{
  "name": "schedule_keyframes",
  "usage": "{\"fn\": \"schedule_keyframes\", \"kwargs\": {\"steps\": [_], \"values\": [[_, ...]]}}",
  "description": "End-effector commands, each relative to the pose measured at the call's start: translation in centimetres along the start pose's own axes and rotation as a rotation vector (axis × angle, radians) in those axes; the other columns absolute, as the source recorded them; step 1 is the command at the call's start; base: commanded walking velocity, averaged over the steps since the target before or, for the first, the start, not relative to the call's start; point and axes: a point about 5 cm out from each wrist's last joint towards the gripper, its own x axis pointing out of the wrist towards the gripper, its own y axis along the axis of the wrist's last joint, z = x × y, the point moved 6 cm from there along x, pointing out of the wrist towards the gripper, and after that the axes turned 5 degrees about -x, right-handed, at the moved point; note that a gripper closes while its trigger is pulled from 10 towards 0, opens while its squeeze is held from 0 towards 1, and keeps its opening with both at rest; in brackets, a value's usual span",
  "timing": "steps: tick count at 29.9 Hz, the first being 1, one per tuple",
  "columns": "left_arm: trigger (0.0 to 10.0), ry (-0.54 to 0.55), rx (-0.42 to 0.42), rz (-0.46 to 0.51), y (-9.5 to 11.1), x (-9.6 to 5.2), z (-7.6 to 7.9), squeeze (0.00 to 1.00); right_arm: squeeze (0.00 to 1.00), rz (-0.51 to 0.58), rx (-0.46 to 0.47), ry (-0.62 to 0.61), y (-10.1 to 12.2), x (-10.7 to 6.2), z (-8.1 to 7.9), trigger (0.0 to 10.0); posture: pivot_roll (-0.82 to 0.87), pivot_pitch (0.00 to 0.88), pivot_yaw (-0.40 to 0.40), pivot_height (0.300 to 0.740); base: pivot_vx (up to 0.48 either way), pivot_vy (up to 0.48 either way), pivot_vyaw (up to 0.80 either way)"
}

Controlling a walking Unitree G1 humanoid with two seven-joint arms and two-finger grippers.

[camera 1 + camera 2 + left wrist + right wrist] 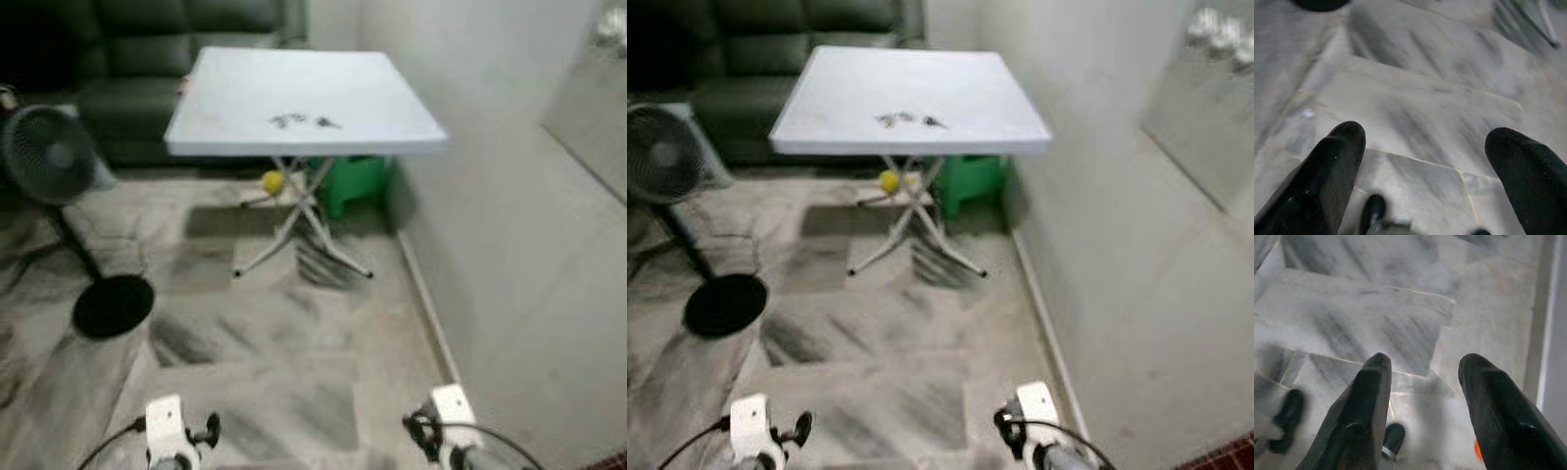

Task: Hang keys on a hook

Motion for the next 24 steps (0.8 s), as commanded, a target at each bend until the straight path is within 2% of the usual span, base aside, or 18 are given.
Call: {"fn": "schedule_keyframes", "kwargs": {"steps": [1, 6, 7, 13, 19, 20, 21, 23, 24], "values": [[10.0, 0.030, 0.007, -0.005, 0.0, -0.2, -1.2, 0.00, 0.00, 0.018, 0.002, 0.022, 0.6, 0.4, -0.9, 10.0, -0.06, 0.000, -0.045, 0.740, 0.000, 0.390, 0.80], [10.0, 0.030, 0.008, 0.005, 0.1, -0.2, -1.2, 0.00, 0.00, 0.024, 0.016, 0.017, 0.6, 0.3, -0.8, 10.0, -0.06, 0.000, -0.042, 0.740, 0.000, 0.146, 0.80], [10.0, 0.027, 0.002, 0.015, 0.4, -0.1, -1.1, 0.00, 0.00, 0.039, 0.050, 0.014, 0.8, 0.3, -0.6, 10.0, -0.06, 0.000, -0.042, 0.740, 0.000, 0.000, 0.41], [10.0, -0.004, 0.069, 0.059, 1.8, 0.2, -0.4, 0.00, 0.00, 0.088, 0.052, 0.010, 2.2, 0.5, -0.3, 10.0, -0.07, 0.000, -0.042, 0.740, 0.000, 0.000, 0.00], [10.0, -0.075, 0.121, 0.167, 4.8, 0.6, 1.1, 0.00, 0.00, 0.187, 0.035, 0.016, 5.1, 0.8, -0.1, 10.0, -0.08, 0.000, -0.042, 0.740, 0.000, 0.000, 0.00], [10.0, -0.093, 0.133, 0.188, 5.5, 0.7, 1.4, 0.00, 0.00, 0.216, 0.029, 0.016, 5.8, 0.9, 0.0, 10.0, -0.08, 0.000, -0.042, 0.740, 0.000, 0.000, 0.00], [10.0, -0.125, 0.132, 0.247, 7.2, 0.8, 2.1, 0.00, 0.00, 0.293, 0.031, 0.023, 7.9, 0.9, 0.0, 10.0, -0.08, 0.000, -0.042, 0.740, 0.000, 0.000, 0.00], [10.0, -0.131, 0.128, 0.266, 7.8, 0.8, 2.3, 0.00, 0.00, 0.323, 0.037, 0.026, 8.7, 0.9, 0.0, 10.0, -0.08, 0.000, -0.038, 0.740, 0.000, 0.000, 0.00], [10.0, -0.150, 0.116, 0.320, 9.4, 0.8, 2.7, 0.00, 0.00, 0.385, 0.037, 0.020, 10.4, 0.9, 0.1, 10.0, -0.09, 0.000, -0.032, 0.740, 0.000, 0.000, 0.00]]}}
